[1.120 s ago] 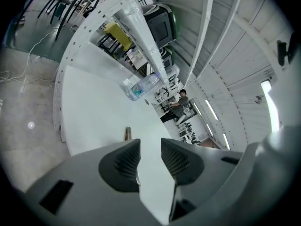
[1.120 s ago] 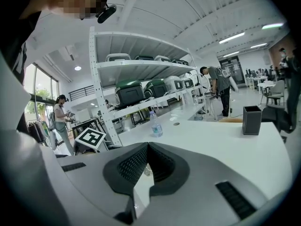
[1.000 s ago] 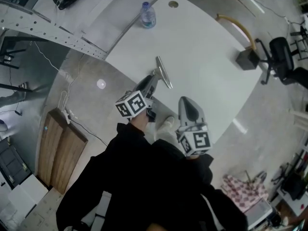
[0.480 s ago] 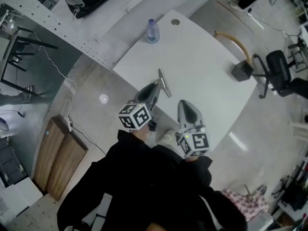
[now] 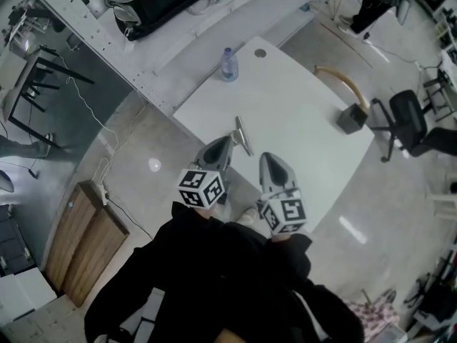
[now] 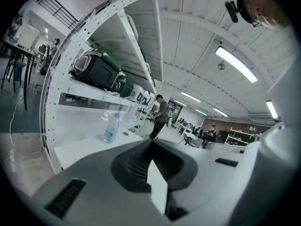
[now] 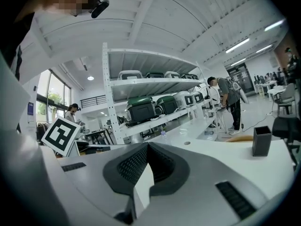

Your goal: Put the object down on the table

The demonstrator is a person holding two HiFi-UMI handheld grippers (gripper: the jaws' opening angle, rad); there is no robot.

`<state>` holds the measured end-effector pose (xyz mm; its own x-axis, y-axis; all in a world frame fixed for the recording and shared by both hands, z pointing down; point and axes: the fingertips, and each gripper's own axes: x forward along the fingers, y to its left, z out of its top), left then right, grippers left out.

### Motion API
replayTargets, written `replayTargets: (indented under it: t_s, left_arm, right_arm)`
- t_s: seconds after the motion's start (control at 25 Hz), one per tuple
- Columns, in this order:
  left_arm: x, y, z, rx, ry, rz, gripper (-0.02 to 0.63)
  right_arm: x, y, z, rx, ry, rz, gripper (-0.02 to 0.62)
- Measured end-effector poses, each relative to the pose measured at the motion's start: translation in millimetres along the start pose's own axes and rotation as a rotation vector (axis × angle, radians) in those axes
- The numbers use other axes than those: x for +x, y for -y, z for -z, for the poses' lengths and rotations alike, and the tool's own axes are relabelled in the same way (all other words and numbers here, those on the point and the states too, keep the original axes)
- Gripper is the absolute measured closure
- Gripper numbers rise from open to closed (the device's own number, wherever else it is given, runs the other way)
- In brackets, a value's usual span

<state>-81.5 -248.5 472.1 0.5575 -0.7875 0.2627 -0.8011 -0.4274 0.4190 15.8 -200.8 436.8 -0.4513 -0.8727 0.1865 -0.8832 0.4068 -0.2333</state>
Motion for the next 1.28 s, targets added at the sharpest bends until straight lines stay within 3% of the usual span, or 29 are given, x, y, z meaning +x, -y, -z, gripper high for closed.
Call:
replayTargets:
  t_s: [0.6, 1.28]
  left_arm:
    - [-23.5, 32.9, -36.2, 0.276, 0.114, 0.008, 0.603]
    - [-38.5, 32.1, -55.6, 0.318, 0.183, 0.000, 0.604]
  right_arm:
    - [-4.2, -8.1, -33.6, -0.045, 0.063, 0.001, 0.607]
    - [-1.3, -12.2, -45.9, -0.119, 0.094, -0.005, 0.607]
